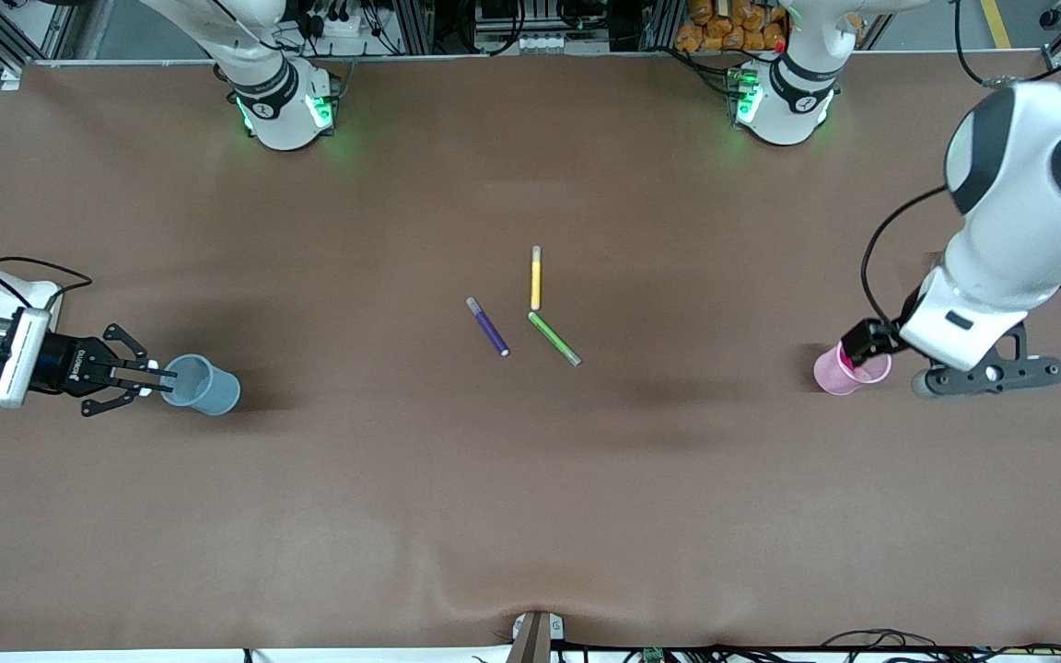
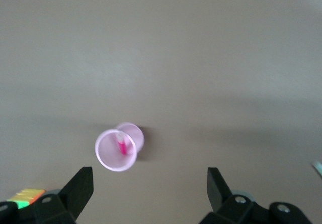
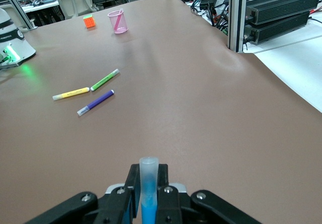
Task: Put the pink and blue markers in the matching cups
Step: 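Drop the markers into the cups and open both grippers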
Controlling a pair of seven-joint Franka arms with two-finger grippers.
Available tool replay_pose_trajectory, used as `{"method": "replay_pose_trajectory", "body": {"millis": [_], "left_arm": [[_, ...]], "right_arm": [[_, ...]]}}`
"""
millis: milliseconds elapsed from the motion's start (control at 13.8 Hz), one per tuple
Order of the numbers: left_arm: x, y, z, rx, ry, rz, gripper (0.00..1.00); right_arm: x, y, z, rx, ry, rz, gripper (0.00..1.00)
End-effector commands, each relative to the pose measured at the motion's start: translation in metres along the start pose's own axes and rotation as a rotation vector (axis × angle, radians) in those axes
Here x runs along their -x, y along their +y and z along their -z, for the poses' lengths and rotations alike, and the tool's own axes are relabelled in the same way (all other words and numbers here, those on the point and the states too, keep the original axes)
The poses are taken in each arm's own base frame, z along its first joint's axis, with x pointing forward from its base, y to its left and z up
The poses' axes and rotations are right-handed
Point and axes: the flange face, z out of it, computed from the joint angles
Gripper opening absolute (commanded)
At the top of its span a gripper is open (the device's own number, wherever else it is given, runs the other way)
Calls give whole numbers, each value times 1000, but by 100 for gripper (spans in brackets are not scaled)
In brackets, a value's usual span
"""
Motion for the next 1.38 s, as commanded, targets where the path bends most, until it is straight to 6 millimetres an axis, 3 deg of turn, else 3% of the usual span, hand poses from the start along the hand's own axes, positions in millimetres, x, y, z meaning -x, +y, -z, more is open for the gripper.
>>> {"method": "replay_pose_trajectory", "body": {"millis": [0, 145, 290, 363, 435, 726, 1016, 1306], "left_arm": [[19, -4, 38, 31, -2, -43, 100], [32, -11, 59, 57, -12, -74, 100], [42, -37, 77, 144, -29, -28, 100], [46, -43, 80, 164, -39, -27, 100], [47, -49, 83, 166, -39, -39, 100], [53, -58, 95, 161, -26, -75, 100], [61, -64, 97, 155, -41, -72, 100], [62, -65, 101, 154, -35, -86, 100]], "right_arm": [[9, 5, 3, -3, 36, 34, 0], [25, 6, -2, -9, 40, 44, 0], [32, 6, -3, -14, 39, 46, 2], [33, 6, -4, -16, 38, 39, 34], [33, 6, -4, -17, 37, 36, 99], [24, -1, 0, -72, -1, -49, 100], [-15, 6, 26, -65, -170, -157, 100], [-57, -1, 27, -47, -343, -269, 100]]}}
